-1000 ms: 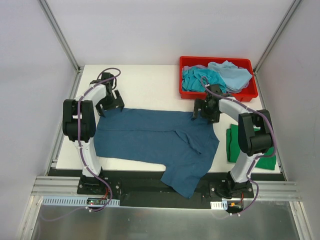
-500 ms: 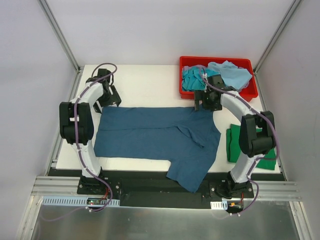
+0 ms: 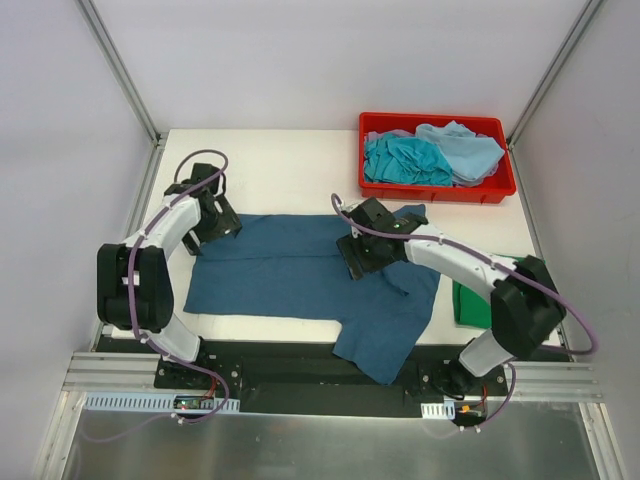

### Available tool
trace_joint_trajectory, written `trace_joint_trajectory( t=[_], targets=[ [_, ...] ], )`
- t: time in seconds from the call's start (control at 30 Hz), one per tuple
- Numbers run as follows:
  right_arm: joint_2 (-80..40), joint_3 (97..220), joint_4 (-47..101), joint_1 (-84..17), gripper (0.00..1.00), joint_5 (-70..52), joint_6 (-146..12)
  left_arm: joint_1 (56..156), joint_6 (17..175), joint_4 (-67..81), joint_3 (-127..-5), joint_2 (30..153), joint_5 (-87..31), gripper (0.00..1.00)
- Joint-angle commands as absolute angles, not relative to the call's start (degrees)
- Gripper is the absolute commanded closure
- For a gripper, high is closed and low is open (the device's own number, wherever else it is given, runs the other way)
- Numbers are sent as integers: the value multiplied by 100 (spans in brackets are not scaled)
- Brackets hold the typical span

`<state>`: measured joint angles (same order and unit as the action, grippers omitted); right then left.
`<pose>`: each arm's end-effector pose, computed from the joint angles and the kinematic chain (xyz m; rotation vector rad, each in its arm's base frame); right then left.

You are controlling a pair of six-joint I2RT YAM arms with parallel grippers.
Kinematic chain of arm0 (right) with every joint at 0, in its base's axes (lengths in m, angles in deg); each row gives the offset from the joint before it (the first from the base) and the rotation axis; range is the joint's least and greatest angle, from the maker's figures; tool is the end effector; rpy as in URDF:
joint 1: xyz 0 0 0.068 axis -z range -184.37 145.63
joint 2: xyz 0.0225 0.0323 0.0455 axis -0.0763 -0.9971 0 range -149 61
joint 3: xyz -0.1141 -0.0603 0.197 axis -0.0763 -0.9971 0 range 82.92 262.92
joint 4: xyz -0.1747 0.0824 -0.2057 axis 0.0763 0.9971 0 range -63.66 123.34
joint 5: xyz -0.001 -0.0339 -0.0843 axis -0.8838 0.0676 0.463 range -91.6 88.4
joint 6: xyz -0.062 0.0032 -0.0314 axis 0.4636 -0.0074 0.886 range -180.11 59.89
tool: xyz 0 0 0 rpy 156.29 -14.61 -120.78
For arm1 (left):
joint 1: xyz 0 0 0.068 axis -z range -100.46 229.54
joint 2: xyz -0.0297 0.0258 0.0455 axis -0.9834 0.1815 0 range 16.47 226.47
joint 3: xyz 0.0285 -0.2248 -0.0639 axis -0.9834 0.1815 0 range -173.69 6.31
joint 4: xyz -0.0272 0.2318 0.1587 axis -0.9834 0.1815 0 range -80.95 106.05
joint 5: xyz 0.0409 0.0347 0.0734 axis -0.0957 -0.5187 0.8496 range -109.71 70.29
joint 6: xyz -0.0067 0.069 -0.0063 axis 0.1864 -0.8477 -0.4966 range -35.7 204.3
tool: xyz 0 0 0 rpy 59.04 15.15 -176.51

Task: Fold and stack the t-shirts
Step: Fold the flattened tshirt in 1/3 of the way

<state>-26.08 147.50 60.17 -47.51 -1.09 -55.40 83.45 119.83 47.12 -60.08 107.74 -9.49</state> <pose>0.2561 0.2393 0.1830 -1.0403 2.3533 0.2452 0.3512 -0.0139 0.1651 -0.7735 2.5233 0.0077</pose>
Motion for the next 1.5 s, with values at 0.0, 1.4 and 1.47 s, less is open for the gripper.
trace_joint_trajectory(
  t=[0.0, 1.4, 1.47],
  targets=[
    [-3074, 14831, 6011, -4726, 31, 182, -6003, 8622, 12122, 4711, -5733, 10752, -846, 1],
    [-3743, 16096, 7723, -3909, 100, -1731, -6231, 8684, 11866, 4632, -5610, 10955, -441, 1],
    [-3752, 16211, 7767, -3900, 99, -2005, -6327, 8684, 11858, 4632, -5610, 10929, -459, 1]
  ],
)
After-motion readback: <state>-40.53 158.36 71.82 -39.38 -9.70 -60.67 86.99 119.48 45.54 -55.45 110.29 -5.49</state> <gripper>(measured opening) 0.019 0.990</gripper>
